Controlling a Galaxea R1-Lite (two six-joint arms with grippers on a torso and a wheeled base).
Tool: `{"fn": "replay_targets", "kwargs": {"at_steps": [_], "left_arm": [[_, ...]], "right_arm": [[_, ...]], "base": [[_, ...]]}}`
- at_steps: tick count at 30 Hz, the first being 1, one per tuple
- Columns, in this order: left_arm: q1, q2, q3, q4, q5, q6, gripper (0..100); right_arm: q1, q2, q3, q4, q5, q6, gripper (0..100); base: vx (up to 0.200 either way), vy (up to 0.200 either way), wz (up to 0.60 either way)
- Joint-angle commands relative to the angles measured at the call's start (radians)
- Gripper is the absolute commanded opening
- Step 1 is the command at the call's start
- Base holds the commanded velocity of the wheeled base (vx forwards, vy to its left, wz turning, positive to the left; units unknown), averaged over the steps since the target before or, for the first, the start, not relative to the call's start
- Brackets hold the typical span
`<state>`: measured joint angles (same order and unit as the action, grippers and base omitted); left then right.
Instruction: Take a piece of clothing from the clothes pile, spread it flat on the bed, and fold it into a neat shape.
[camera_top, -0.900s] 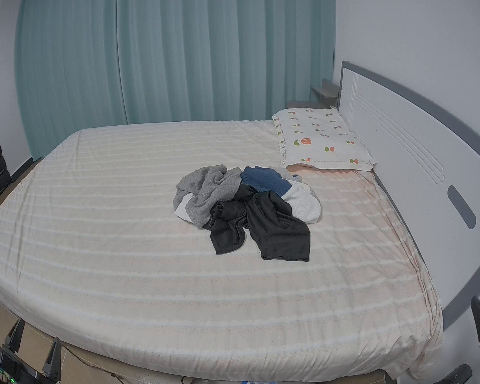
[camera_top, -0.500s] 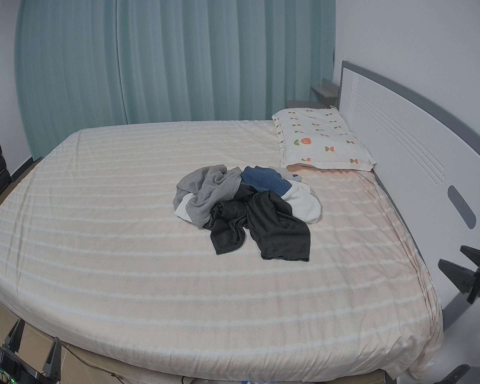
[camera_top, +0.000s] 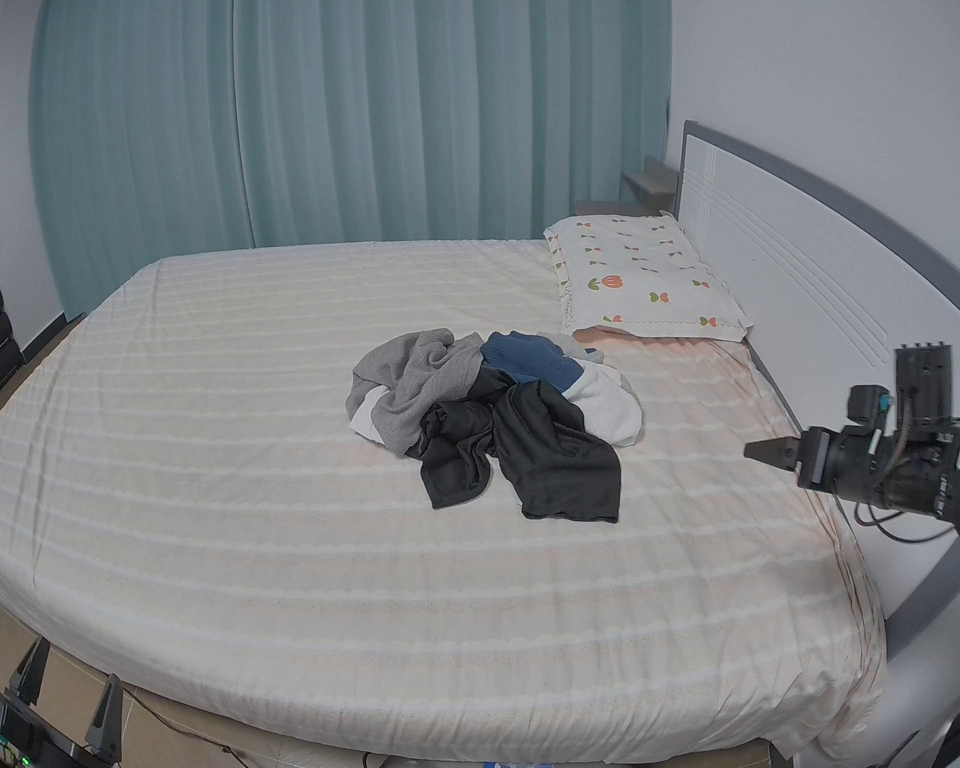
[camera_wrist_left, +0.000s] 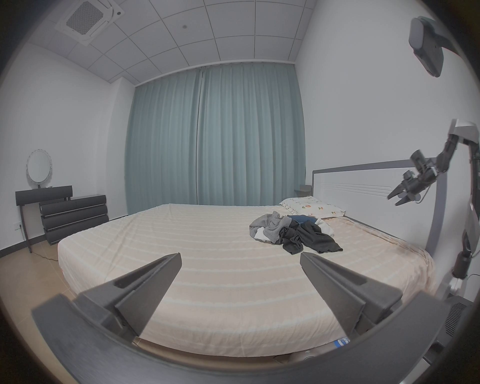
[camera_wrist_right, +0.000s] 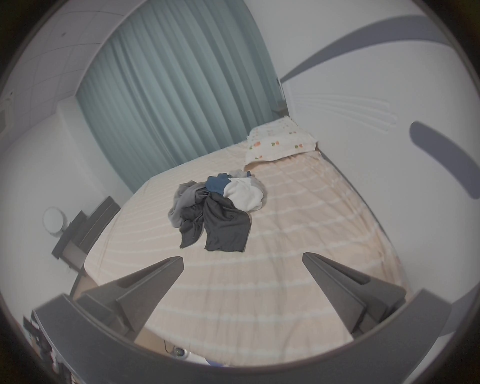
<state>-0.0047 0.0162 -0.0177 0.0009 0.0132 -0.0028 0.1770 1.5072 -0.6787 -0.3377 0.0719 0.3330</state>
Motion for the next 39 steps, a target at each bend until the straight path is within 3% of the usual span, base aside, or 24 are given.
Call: {"fn": "replay_targets", "kwargs": {"at_steps": [1, 10, 18, 39], "left_arm": [[0.000, -0.005, 0.018, 0.001, 0.001, 0.000, 100], [0.000, -0.005, 0.018, 0.001, 0.001, 0.000, 100], [0.000, -0.005, 0.018, -0.001, 0.001, 0.000, 100], [0.000, -0.005, 0.018, 0.001, 0.001, 0.000, 100]], "right_arm": [[0.088, 0.731, -0.455, -0.135, -0.103, 0.258, 100], [0.125, 0.921, -0.619, -0.132, -0.107, 0.282, 100], [0.176, 1.050, -0.771, -0.132, -0.202, 0.281, 100], [0.226, 1.196, -0.986, -0.132, -0.287, 0.281, 100]], "base": [[0.000, 0.000, 0.00], [0.000, 0.000, 0.00], [0.000, 0.000, 0.00], [0.000, 0.000, 0.00]]}}
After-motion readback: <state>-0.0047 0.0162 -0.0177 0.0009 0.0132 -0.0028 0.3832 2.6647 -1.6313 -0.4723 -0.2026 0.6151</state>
